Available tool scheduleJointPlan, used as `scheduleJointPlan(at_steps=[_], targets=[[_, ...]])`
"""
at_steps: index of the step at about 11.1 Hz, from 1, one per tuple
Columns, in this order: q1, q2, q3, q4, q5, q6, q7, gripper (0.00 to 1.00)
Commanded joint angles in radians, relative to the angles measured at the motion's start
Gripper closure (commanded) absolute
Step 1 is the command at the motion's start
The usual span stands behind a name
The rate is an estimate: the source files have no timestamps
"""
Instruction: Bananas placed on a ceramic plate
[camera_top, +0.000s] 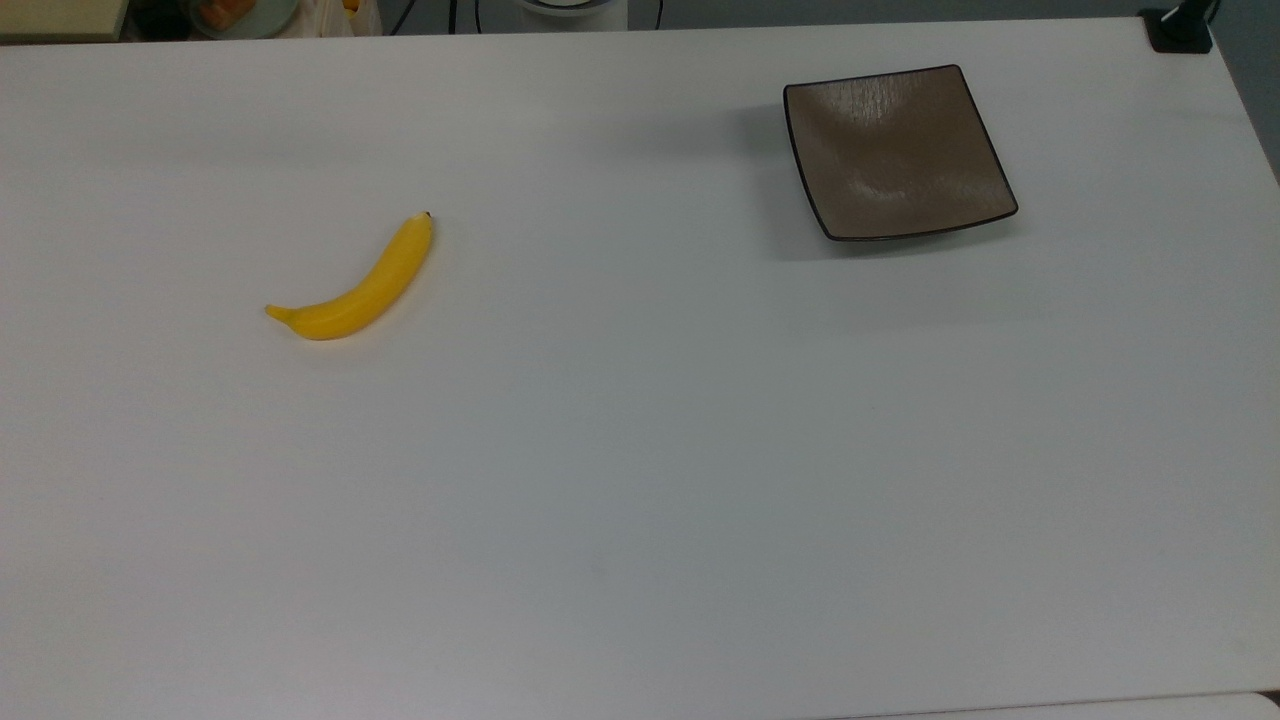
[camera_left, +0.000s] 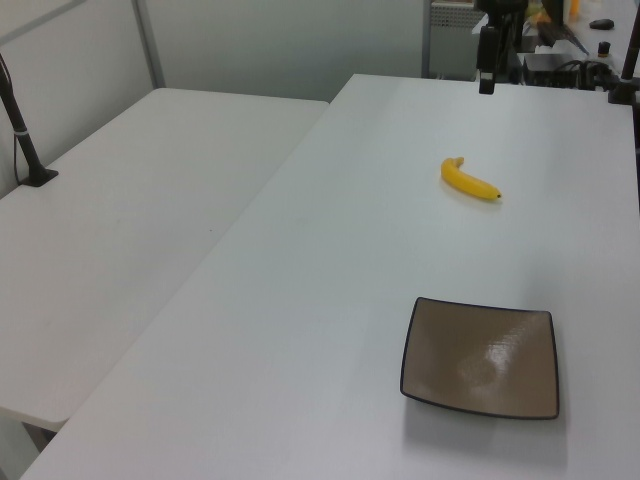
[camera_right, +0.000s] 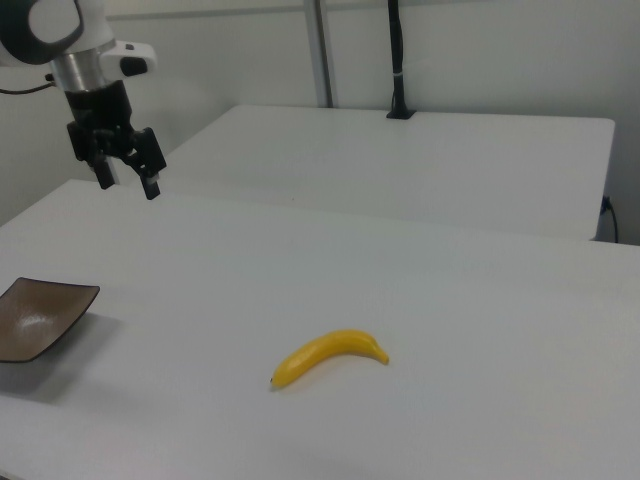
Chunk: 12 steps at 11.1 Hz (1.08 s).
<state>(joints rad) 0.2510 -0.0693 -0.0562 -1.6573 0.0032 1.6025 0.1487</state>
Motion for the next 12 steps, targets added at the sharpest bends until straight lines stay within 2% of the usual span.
scheduleJointPlan(at_steps=[1,6,9,12], targets=[[-0.096,0.037,-0.004,-0.006,-0.009,0.057,-0.005,0.00],[-0.257,0.140,-0.004,-0.030,-0.009,0.229,-0.003,0.00],[-0.311,0.183,-0.008,-0.093,-0.008,0.298,-0.005,0.00],[-0.328,0.293,-0.010,-0.085,-0.009,0.332,0.000,0.00]])
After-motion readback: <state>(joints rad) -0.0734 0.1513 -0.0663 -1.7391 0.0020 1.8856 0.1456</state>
